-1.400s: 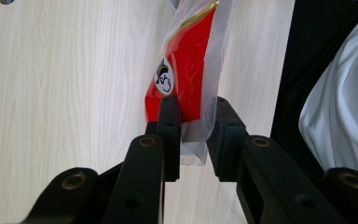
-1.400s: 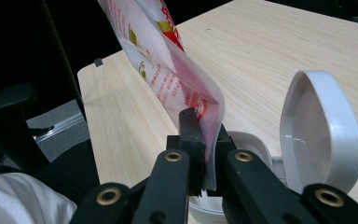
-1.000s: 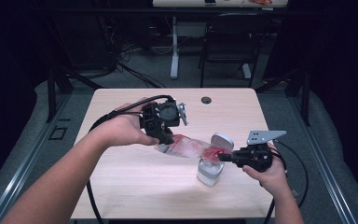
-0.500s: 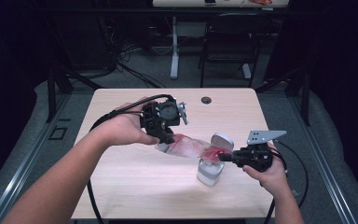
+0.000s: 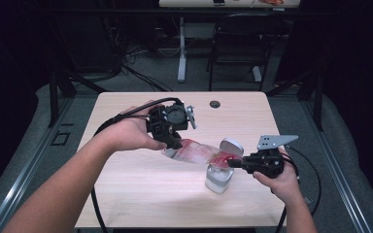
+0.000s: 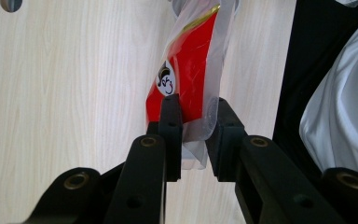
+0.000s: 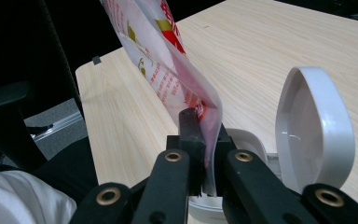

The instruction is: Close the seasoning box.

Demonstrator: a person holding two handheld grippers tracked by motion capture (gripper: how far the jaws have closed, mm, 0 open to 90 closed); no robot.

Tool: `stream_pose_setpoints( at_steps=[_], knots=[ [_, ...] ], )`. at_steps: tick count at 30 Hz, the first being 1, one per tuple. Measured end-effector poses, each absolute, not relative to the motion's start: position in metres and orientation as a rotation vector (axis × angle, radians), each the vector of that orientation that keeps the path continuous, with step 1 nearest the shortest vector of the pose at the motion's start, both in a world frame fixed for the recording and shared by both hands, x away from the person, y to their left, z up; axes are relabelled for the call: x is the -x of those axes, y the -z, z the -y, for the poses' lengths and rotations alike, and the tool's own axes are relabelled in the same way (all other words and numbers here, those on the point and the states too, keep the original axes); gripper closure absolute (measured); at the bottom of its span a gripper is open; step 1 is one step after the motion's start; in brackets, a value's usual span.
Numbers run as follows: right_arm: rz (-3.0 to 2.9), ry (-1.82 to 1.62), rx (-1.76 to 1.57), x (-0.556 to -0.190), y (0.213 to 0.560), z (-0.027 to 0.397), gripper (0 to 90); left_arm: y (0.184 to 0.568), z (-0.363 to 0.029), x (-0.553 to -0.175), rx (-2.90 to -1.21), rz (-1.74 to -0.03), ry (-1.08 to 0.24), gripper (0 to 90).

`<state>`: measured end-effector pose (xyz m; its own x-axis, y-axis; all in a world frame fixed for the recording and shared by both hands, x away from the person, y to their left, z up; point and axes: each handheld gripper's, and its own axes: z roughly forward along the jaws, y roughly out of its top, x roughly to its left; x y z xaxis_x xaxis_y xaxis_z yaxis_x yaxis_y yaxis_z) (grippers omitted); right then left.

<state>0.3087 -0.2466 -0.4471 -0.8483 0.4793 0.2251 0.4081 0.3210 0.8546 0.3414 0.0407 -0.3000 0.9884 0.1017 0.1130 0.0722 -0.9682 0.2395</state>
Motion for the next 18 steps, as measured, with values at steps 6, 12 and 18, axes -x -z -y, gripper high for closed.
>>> stream_pose_setpoints(
  at_steps=[6, 12, 18],
  knots=[
    [-2.497, -1.581, -0.841, -0.3092, 0.4473, 0.2470, 89.5, 0.2988, -0.0392, -0.3419, -2.901, -0.122, -0.177, 77.6],
    [-2.501, -1.582, -0.841, -0.3091, 0.4477, 0.2475, 89.5, 0.2986, -0.0379, -0.3415, -2.899, -0.120, -0.186, 77.7],
    [-2.503, -1.584, -0.844, -0.3098, 0.4482, 0.2473, 89.4, 0.2976, -0.0378, -0.3419, -2.904, -0.119, -0.179, 77.7]
  ],
)
